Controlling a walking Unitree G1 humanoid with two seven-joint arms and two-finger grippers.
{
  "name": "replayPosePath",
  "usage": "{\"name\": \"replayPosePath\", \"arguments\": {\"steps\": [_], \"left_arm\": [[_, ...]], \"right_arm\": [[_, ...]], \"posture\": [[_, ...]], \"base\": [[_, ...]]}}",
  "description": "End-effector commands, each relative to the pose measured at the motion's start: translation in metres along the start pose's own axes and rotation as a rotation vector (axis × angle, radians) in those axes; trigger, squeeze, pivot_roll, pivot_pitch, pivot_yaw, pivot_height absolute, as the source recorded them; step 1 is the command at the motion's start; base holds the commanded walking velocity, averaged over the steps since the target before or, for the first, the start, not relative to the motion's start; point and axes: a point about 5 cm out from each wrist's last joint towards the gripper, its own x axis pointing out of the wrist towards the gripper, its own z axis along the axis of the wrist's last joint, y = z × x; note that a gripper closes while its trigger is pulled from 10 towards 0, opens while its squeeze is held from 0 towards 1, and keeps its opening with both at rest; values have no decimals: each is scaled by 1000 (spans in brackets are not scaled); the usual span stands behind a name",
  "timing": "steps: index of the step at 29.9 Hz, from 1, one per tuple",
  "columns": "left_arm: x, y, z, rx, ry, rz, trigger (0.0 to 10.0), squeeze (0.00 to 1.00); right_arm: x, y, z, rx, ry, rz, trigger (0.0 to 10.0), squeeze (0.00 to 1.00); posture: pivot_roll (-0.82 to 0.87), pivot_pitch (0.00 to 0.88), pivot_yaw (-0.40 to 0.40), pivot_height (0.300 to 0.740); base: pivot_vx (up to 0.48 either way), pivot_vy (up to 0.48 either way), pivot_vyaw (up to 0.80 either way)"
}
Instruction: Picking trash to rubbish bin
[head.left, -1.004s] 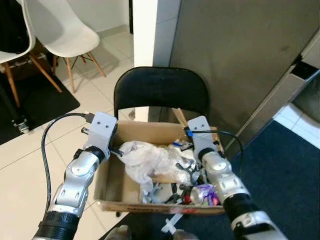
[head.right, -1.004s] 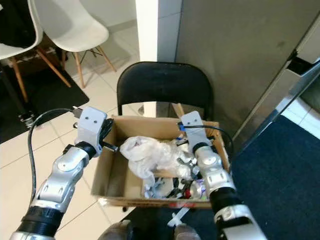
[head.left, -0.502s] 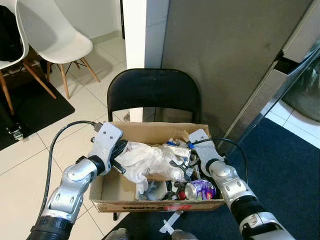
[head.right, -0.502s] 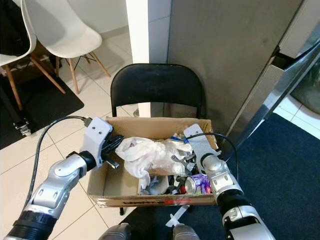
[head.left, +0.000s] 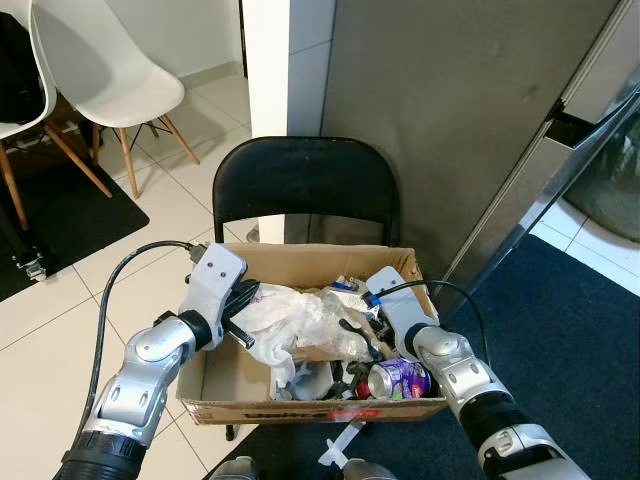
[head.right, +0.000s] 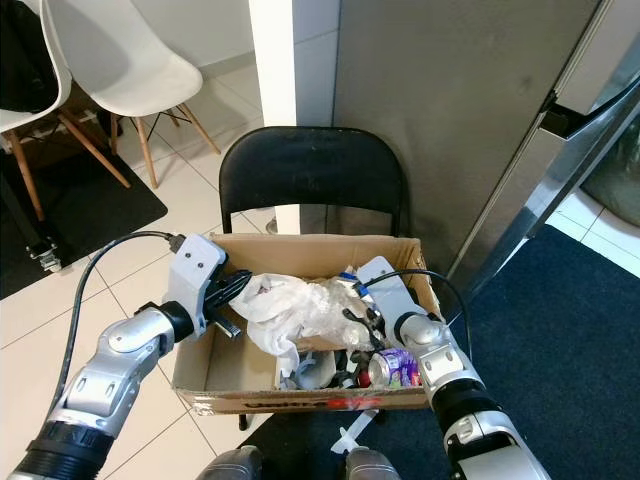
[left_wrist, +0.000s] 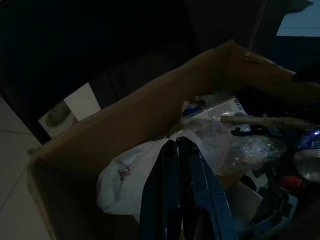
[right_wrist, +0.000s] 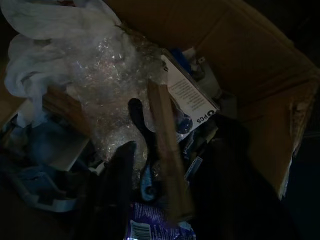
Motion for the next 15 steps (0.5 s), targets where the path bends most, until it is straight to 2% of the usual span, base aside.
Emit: {"name": "replayPosePath", "arguments": {"steps": [1,2,5,6,7,9,13,15], "left_arm": [[-1,3,2,2,-13,38,10000,0],[0,7,4,-9,-31,91,10000,0],[1,23,15,-84,-109,285,10000,0],[1,23,15,-84,-109,285,10000,0],[0,30,19,-127,-142,373,10000,0],[0,35,21,-162,-158,456,10000,0],[1,34,22,-160,-164,477,10000,0],[2,28,22,-159,-163,475,10000,0]], "right_arm": [[-1,-3,0,-4,-2,-33,10000,663],[-1,-8,3,10,-28,-83,10000,0],[-6,-26,25,128,-190,-263,10000,0],[-6,-26,25,128,-190,-263,10000,0],[-10,-33,38,233,-286,-316,10000,0],[-13,-34,49,310,-369,-310,10000,0],[-15,-30,56,298,-423,-302,10000,0],[-14,-23,58,293,-438,-277,10000,0]], "posture": [[79,45,-37,740],[79,45,-37,740],[79,49,-33,740],[79,49,-33,740],[77,49,-31,740],[75,50,-29,740],[75,51,-28,740],[75,53,-28,740]], "base": [[0,0,0],[0,0,0],[0,0,0],[0,0,0],[0,0,0],[0,0,0],[0,0,0],[0,0,0]]}}
